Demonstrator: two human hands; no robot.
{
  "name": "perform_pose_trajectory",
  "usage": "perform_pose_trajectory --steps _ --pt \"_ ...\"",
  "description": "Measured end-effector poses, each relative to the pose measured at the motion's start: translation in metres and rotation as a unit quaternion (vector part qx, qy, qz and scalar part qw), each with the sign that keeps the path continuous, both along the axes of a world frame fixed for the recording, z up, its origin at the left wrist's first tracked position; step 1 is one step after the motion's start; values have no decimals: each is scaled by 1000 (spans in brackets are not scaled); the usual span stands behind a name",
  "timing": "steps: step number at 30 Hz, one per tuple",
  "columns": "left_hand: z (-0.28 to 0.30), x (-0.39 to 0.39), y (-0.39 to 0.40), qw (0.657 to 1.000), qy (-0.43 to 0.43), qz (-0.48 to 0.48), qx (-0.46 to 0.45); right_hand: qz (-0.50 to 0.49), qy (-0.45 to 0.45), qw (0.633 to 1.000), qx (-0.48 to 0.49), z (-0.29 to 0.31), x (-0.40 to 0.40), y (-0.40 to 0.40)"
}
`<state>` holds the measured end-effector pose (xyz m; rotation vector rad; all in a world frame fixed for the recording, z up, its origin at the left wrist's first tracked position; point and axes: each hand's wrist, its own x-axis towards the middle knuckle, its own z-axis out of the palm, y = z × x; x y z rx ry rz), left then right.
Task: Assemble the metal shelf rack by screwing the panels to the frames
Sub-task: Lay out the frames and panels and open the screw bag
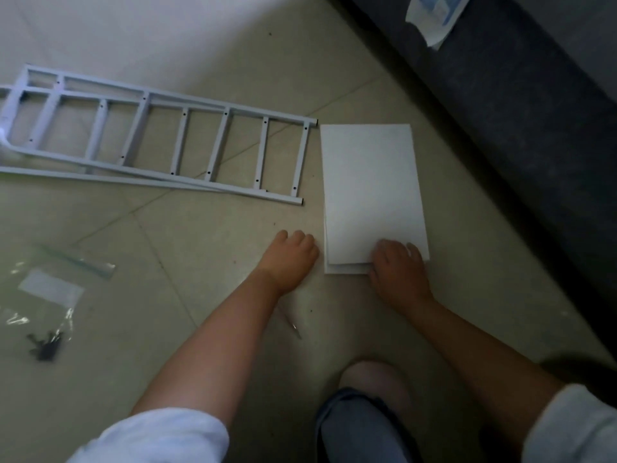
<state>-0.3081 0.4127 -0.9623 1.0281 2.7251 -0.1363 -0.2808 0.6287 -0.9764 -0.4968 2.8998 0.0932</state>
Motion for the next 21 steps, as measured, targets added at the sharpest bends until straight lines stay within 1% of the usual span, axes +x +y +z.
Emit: perform_pose_trajectory --steps 3,4,6,8,10,11,14,17,18,19,21 --pt "11 7 -38 995 27 83 -47 39 8 998 -55 12 -15 -48" --pt "12 12 -54 992 22 115 -56 60 13 996 -65 17 -19 -64" --pt "15 28 -90 981 18 184 -59 111 21 992 -62 25 -24 -96" --pt "19 47 -126 962 41 262 -65 172 21 984 -43 30 -25 -126" --pt "30 69 -157 940 61 326 -83 231 6 973 -24 34 -25 -157" --pt "35 82 -171 929 48 355 -95 257 0 966 -14 36 -23 -174" --pt "38 122 -217 882 -12 453 -133 344 -21 938 11 44 -13 -230" --pt "46 166 -258 837 -39 527 -145 450 -86 888 33 44 11 -285" --pt "48 179 -269 821 -48 550 -142 460 -116 879 43 45 20 -301" --pt "49 193 -280 807 -62 570 -144 472 -128 871 52 45 28 -314" --pt "51 219 -298 778 -92 602 -153 494 -132 856 75 45 40 -338"
